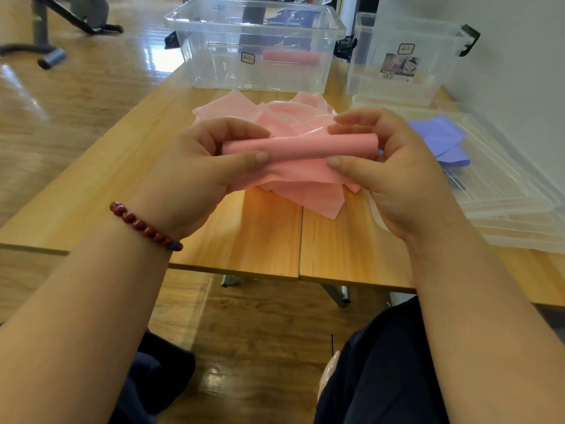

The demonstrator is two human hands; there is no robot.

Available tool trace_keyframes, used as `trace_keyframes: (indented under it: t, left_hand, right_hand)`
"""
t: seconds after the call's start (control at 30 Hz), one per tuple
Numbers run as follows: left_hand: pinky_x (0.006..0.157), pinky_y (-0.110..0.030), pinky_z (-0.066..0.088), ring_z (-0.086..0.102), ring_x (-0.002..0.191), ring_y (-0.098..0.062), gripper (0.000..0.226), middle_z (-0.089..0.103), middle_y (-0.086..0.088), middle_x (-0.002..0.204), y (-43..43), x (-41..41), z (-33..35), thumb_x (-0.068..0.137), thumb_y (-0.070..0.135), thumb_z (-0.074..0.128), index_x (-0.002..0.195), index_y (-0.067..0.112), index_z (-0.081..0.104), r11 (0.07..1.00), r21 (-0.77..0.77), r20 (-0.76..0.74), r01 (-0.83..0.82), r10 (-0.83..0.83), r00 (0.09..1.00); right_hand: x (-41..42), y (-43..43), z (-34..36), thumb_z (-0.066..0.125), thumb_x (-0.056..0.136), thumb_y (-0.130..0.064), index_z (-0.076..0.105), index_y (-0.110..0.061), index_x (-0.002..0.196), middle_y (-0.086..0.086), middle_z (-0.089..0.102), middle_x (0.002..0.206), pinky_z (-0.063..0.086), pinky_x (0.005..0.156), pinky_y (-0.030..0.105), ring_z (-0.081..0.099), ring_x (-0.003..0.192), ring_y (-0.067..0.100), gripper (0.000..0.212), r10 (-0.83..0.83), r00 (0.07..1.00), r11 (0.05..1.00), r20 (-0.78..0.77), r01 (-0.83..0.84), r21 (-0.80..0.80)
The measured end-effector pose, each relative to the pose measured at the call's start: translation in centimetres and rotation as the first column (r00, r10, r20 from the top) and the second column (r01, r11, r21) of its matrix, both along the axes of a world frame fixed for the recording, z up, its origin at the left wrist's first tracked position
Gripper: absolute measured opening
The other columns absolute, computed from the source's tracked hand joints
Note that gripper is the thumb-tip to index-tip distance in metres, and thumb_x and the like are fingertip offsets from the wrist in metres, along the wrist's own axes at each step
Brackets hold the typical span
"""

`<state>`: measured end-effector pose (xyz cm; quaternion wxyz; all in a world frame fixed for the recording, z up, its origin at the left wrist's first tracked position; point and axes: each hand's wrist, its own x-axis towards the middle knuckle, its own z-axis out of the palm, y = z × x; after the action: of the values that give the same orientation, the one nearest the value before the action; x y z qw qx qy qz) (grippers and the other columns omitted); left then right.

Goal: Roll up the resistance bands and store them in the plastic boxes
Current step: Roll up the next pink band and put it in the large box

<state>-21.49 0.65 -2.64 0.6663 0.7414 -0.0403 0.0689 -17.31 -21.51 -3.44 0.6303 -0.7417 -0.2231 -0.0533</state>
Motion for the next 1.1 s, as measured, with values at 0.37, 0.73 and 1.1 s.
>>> trace_keyframes:
  t: [0.37,0.73,1.1]
  left_hand:
    - [0.088,-0.031,0.056,0.065,0.109,-0.02,0.033,0.067,-0.002,0.115,0.15,0.02,0.01,0.07,0.029,0.08,0.102,0.026,0.071,0.999,-0.021,-0.057,0.034,-0.035,0.998]
    - [0.085,-0.03,0.056,0.066,0.106,-0.021,0.03,0.068,-0.002,0.111,0.26,-0.11,0.18,0.068,0.026,0.075,0.097,0.03,0.072,1.0,0.027,0.0,0.005,-0.005,1.0]
    - [0.085,-0.035,0.059,0.068,0.098,-0.021,0.025,0.069,0.001,0.1,0.03,-0.39,0.55,0.071,0.027,0.074,0.095,0.024,0.071,0.999,0.052,0.009,0.003,-0.004,1.0]
  right_hand:
    - [-0.31,0.1,0.18,0.074,0.082,-0.006,0.067,-0.039,0.087,-0.01,0.068,0.101,0.056,0.086,0.032,0.064,0.101,0.011,0.034,-0.035,0.998,0.999,0.056,0.034,0.011]
    - [-0.14,0.16,0.06,0.076,0.079,-0.024,0.071,-0.041,0.09,-0.011,0.067,0.102,0.057,0.083,0.032,0.064,0.101,0.014,0.021,-0.022,1.0,1.0,0.019,0.021,0.009]
    - [-0.36,0.27,0.22,0.077,0.081,-0.015,0.067,-0.038,0.101,-0.014,0.065,0.108,0.056,0.087,0.03,0.063,0.102,0.01,0.032,-0.077,0.995,0.997,0.055,0.079,-0.026]
